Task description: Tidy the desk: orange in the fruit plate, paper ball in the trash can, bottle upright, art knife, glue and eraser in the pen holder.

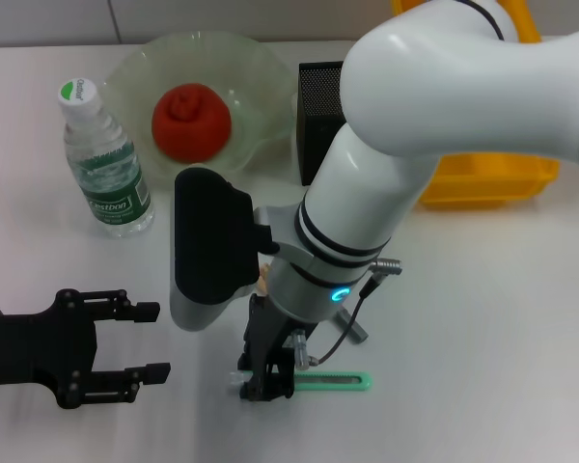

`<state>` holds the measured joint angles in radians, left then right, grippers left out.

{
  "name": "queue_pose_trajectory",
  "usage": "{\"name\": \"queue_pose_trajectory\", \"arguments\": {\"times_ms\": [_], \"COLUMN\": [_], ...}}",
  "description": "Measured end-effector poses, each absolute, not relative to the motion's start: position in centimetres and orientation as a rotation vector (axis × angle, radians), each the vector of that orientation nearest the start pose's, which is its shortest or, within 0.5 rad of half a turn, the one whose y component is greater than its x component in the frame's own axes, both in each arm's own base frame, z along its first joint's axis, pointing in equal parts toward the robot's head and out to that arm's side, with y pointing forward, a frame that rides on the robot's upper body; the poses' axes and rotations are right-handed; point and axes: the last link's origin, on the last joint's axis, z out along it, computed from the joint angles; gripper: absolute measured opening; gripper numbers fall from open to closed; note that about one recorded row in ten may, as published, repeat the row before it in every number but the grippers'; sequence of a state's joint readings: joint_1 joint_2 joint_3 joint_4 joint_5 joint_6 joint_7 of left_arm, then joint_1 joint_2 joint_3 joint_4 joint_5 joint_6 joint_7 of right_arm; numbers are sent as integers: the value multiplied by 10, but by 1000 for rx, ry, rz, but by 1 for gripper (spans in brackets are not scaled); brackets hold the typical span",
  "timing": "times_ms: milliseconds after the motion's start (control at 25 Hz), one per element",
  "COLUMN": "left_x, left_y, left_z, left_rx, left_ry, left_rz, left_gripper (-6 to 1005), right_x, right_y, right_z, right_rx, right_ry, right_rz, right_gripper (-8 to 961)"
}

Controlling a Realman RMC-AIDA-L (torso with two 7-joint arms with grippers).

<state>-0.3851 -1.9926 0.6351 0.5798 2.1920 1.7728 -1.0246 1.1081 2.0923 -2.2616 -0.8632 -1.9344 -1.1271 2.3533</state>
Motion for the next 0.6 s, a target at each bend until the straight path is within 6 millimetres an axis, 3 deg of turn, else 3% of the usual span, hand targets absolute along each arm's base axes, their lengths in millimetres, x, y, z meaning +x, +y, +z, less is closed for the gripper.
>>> {"name": "queue_pose_trajectory", "arguments": {"times_ms": [600], "left_x": [-325], "left_y": [250], "left_z": [16], "left_rx": [-2931], "left_ry": [-382], "left_rz": [-565], "left_gripper": [697], "right_x": [84], "right_y": [296], "right_z": [-171], "right_rx": [-3190], "right_ry": [-40], "right_rz": [-738], "right_gripper": [260]}}
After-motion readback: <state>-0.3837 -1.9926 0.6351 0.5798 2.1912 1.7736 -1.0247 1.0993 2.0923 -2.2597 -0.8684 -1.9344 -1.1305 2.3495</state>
